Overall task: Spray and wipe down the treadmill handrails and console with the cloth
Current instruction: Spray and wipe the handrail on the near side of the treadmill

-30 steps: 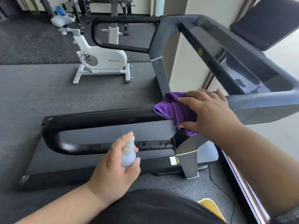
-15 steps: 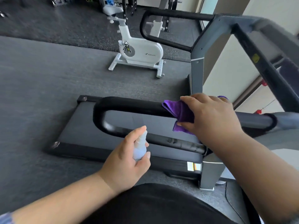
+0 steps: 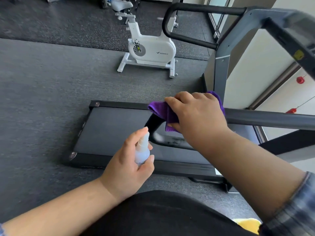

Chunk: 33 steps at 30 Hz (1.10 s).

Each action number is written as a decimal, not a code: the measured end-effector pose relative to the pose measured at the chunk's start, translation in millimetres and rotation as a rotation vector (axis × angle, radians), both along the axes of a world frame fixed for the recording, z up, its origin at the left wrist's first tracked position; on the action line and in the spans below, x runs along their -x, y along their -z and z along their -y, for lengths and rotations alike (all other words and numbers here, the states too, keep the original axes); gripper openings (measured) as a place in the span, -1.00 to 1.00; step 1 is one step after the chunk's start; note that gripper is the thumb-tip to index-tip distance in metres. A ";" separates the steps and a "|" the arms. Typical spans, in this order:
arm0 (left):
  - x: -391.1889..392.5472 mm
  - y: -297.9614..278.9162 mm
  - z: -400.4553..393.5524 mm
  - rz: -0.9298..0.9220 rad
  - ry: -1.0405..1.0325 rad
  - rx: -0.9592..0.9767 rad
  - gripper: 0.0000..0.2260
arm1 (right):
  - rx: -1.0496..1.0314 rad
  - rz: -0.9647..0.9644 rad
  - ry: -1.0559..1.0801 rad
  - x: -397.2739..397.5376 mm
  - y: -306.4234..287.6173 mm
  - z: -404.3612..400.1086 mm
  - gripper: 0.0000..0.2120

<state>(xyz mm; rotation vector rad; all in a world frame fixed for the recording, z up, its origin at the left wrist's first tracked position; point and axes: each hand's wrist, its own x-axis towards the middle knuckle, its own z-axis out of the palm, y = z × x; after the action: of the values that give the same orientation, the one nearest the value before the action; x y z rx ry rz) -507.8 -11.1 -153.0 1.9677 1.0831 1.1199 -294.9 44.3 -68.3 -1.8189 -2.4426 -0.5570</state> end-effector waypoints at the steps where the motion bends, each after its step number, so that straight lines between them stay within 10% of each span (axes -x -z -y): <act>1: 7.1 1.6 -1.2 0.001 0.008 0.006 -0.45 | 0.013 0.032 -0.011 7.4 -1.1 -2.5 -0.46; 17: 50.7 0.2 -0.3 -0.003 0.035 0.018 -0.44 | 0.416 0.830 -0.191 132.1 49.3 -15.6 -0.88; 33: 11.0 -13.5 4.4 -0.042 0.076 -0.051 -0.42 | -0.125 0.004 -0.111 43.3 20.7 9.5 -0.69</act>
<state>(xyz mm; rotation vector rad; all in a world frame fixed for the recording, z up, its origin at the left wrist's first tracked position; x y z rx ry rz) -518.8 -15.5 -139.5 2.0626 1.0015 1.0803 -338.2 34.8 -89.0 -1.6261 -2.4322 -0.6882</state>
